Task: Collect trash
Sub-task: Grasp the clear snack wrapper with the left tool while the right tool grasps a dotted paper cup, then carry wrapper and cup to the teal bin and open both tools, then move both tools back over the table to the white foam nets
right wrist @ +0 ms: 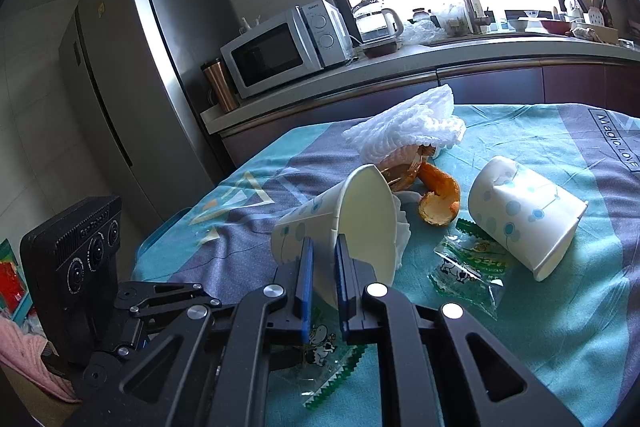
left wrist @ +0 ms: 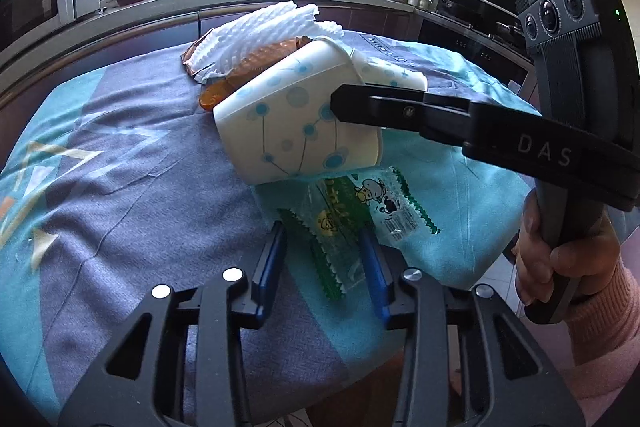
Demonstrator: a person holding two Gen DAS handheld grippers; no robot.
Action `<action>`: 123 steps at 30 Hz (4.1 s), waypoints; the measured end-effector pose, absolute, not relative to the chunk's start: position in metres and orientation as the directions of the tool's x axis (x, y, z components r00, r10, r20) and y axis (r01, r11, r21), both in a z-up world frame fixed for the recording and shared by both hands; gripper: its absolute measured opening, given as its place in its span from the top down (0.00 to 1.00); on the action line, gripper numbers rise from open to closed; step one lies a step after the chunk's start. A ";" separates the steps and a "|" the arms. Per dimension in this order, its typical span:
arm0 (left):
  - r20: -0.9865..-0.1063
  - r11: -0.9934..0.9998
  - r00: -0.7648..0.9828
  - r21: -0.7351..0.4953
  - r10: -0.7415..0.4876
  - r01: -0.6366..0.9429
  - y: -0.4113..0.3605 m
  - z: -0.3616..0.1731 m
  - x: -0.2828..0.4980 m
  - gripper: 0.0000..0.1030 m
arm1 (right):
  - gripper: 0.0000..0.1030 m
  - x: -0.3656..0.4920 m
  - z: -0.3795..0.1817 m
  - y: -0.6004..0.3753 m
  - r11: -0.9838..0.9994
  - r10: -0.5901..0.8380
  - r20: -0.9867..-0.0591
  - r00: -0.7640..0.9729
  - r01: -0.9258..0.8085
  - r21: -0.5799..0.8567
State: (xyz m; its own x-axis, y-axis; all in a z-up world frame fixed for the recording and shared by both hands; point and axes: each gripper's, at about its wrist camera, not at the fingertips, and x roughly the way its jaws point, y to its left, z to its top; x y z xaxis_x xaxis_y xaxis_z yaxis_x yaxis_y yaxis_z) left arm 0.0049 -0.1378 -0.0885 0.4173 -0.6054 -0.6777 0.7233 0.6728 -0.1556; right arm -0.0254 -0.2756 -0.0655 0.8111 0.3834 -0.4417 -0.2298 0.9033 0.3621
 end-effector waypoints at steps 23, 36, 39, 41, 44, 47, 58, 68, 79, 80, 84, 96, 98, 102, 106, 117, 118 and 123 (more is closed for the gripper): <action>-0.560 0.851 0.663 -0.162 -0.496 0.500 0.011 -0.032 0.005 0.94 | 0.98 0.011 -0.012 -0.208 0.830 0.551 -0.371 0.747 -0.445 0.336; -0.538 0.989 0.833 -0.127 -0.129 0.071 0.180 -0.013 0.028 0.94 | 0.98 0.087 0.006 -0.064 0.663 0.743 -0.396 0.539 -0.676 0.323; -0.560 0.994 0.826 -0.108 -0.062 0.002 0.200 -0.025 0.039 0.94 | 0.98 0.103 0.001 -0.033 0.646 0.752 -0.425 0.505 -0.694 0.319; -0.581 0.995 0.814 -0.090 -0.028 -0.031 0.210 -0.036 0.047 0.94 | 0.98 0.114 -0.004 -0.013 0.639 0.752 -0.449 0.483 -0.700 0.317; -0.607 0.995 0.794 -0.071 0.011 -0.067 0.221 -0.054 0.055 0.94 | 0.98 0.128 -0.014 0.013 0.643 0.738 -0.495 0.459 -0.701 0.309; -0.630 0.993 0.776 -0.060 0.038 -0.097 0.230 -0.068 0.066 0.94 | 0.98 0.141 -0.027 0.033 0.645 0.728 -0.540 0.422 -0.689 0.330; -0.703 0.989 0.708 -0.049 0.065 -0.139 0.246 -0.101 0.105 0.86 | 0.97 0.174 -0.067 0.080 0.668 0.654 -0.691 0.308 -0.664 0.336; -0.729 0.987 0.681 -0.051 0.069 -0.155 0.246 -0.120 0.118 0.78 | 0.85 0.170 -0.065 0.071 0.681 0.656 -0.677 0.333 -0.647 0.342; -0.600 0.995 0.800 -0.086 -0.013 -0.048 0.204 -0.071 0.085 0.61 | 0.73 0.105 -0.030 -0.009 0.674 0.702 -0.558 0.443 -0.666 0.319; -0.584 0.996 0.811 -0.090 -0.036 -0.021 0.196 -0.066 0.082 0.59 | 0.71 0.098 -0.026 -0.020 0.681 0.700 -0.546 0.461 -0.661 0.315; -0.539 0.990 0.832 -0.104 -0.133 0.090 0.158 -0.049 0.076 0.55 | 0.67 0.074 -0.016 -0.068 0.721 0.676 -0.507 0.535 -0.622 0.306; -0.523 0.911 0.761 -0.080 -0.384 0.405 0.014 -0.039 0.070 0.52 | 0.64 0.015 -0.012 -0.214 0.880 0.466 -0.449 0.762 -0.347 0.324; -0.527 0.891 0.743 -0.066 -0.413 0.448 -0.009 -0.041 0.070 0.51 | 0.63 0.004 -0.012 -0.235 0.898 0.424 -0.443 0.790 -0.302 0.321; -0.528 0.863 0.723 -0.038 -0.446 0.505 -0.044 -0.039 0.072 0.51 | 0.58 -0.002 -0.012 -0.275 0.928 0.323 -0.430 0.843 -0.194 0.317; -0.513 0.834 0.712 -0.012 -0.479 0.552 -0.081 -0.030 0.087 0.50 | 0.52 0.002 -0.017 -0.310 0.936 0.245 -0.433 0.868 -0.094 0.340; -0.519 0.767 0.678 0.063 -0.521 0.638 -0.163 -0.024 0.126 0.48 | 0.41 0.042 -0.043 -0.348 0.914 0.223 -0.490 0.843 -0.007 0.405; -0.524 0.763 0.670 0.057 -0.526 0.644 -0.167 -0.026 0.130 0.48 | 0.41 0.045 -0.045 -0.349 0.913 0.225 -0.493 0.841 -0.005 0.408; -0.546 0.752 0.643 0.037 -0.537 0.658 -0.179 -0.031 0.143 0.50 | 0.41 0.056 -0.048 -0.350 0.902 0.252 -0.496 0.831 -0.017 0.431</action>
